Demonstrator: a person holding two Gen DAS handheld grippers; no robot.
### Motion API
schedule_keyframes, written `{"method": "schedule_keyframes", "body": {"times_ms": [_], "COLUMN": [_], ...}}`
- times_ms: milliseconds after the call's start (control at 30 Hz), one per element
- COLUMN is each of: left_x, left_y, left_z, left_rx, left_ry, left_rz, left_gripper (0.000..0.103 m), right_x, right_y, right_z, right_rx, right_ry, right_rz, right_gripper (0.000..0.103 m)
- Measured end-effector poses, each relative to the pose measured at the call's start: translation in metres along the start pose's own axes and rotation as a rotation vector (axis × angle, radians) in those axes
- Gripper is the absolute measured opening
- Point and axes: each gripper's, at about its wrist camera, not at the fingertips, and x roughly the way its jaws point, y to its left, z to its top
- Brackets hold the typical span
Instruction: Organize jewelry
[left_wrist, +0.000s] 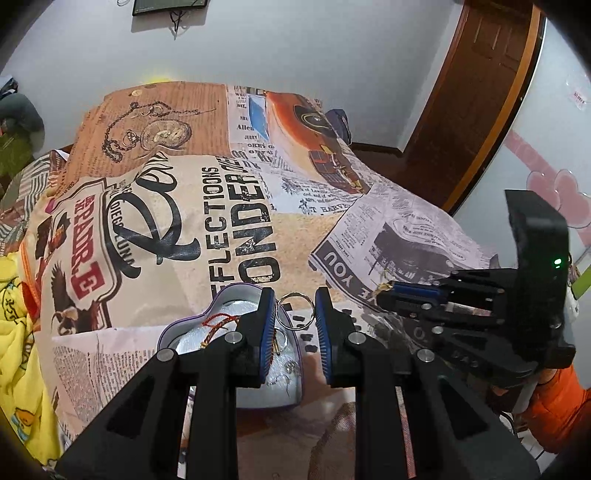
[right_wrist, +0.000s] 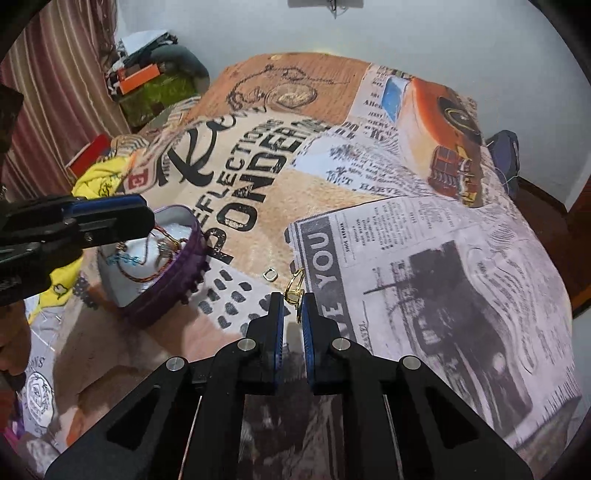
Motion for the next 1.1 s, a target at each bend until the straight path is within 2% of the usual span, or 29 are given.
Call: {"method": "schedule_keyframes", "body": {"times_ms": [167,333,533,867,933,1000,1100], "left_x": [-0.011,-0.017,-0.022,-0.020,-0.019,-0.019,-0.018], "left_y": [-0.002,-0.001,0.002,0.006,0.005,0.004,0.004], "left_z": [-0.005,-0.012,-0.017,-0.023,-0.024,-0.024,-0.023], "left_rx": [-0.012,-0.028,-0.035,-0.055,-0.052,-0.047,-0.041], "left_ry": [-0.009,-0.001,0.001,0.009,0.009,0.009,0.010], "left_rz": [-0.007,-0.017,-0.010,-0.016,-0.019,-0.019,-0.019], "left_gripper": [0.021,0.021,0.021,0.021,0.021,0.021,0.021], "right_x": [-0.015,-0.006,0.014,0.005,0.007,0.013,0.021], "right_y": [0.002,0.011,0.018,0.009,0.008,0.011,0.017], "right_z": [-0.005,-0.020,-0.031,-0.035,-0.034,-0.032,-0.030], "right_rx": [0.018,0.032,0.050,0.051,0.048,0.039,-0.007], "right_ry": [-0.012,0.060,0.144,0.136,0.143,0.152,0.154], "right_rz": [0.026,0.122,0.089,0.026,0.020,0.025,0.015], "right_gripper": [0.009,0.009,0.009,0.015,0.019,0.029,0.033]}}
